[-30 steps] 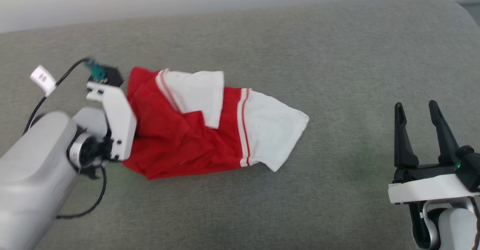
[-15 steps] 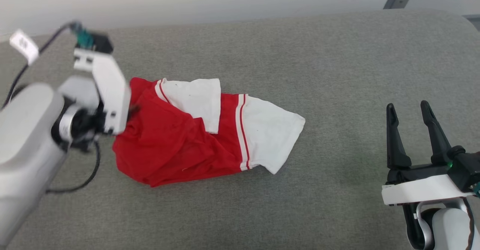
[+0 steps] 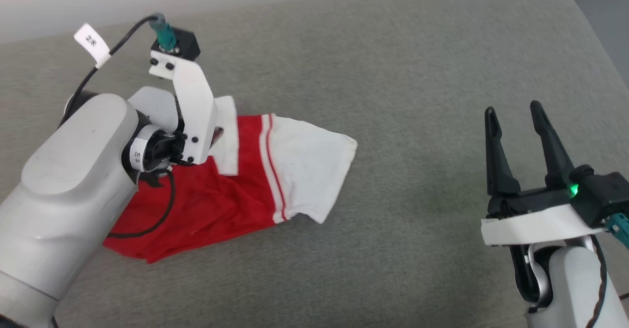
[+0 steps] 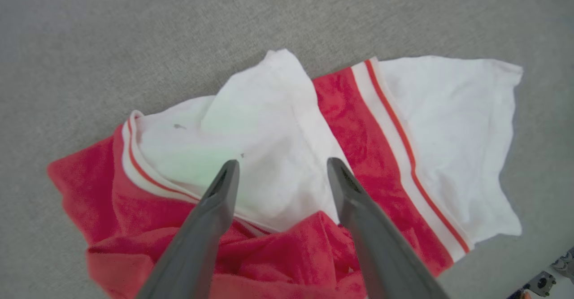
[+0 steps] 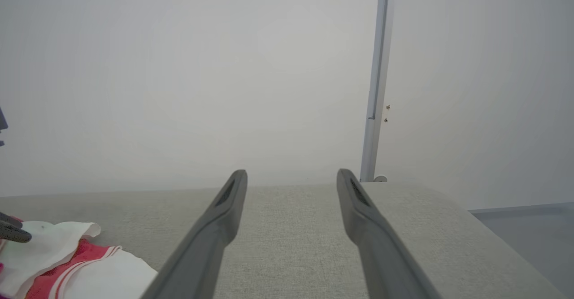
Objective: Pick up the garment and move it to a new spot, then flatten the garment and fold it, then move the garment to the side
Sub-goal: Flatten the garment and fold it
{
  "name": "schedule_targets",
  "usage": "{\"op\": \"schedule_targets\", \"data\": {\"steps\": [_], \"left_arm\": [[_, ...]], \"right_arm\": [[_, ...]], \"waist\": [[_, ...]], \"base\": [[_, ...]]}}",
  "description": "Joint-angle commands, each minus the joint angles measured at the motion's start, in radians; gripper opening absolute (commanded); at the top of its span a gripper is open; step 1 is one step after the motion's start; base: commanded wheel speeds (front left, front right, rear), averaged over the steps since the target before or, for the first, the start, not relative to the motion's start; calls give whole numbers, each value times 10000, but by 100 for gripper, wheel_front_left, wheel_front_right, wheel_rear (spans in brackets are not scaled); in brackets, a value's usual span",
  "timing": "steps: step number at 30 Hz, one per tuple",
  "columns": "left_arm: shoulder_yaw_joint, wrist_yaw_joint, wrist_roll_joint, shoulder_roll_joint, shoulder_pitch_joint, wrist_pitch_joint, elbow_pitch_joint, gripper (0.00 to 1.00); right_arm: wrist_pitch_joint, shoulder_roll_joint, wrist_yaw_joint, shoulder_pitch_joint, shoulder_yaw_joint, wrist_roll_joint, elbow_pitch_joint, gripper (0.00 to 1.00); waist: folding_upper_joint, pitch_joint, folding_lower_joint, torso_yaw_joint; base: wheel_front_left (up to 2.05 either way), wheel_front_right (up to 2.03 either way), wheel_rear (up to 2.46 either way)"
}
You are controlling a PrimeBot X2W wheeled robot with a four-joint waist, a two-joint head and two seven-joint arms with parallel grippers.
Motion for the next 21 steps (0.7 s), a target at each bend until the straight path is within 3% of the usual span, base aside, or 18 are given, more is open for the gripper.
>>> {"op": "schedule_targets", "data": {"steps": [1,11,12,13,21], "left_arm": [[-63,-86,110,-33,-109,-27,277,100],[-546,-543,333,-401,-124,-109,2264,100],[-547,-633,268,-445,-107,-110,2430,67],[-486,-770,128,-527,-150,-181,2612,0],[-357,-936,-21,-689,-651,6,2580,0]], "right_arm": [[-53,47,-3,-151,28,44,17,100],[-53,115,-1,-380,118,154,12,100],[-53,117,-1,-374,106,163,7,100],[-53,118,-1,-378,64,188,3,100],[-54,110,-1,-152,-199,42,11,100]], "waist": [[0,314,0,-343],[0,785,0,-808],[0,804,0,-815],[0,817,0,-796],[0,586,0,-433]], "base": [[0,0,0],[0,0,0],[0,0,0],[0,0,0],[0,0,0]]}}
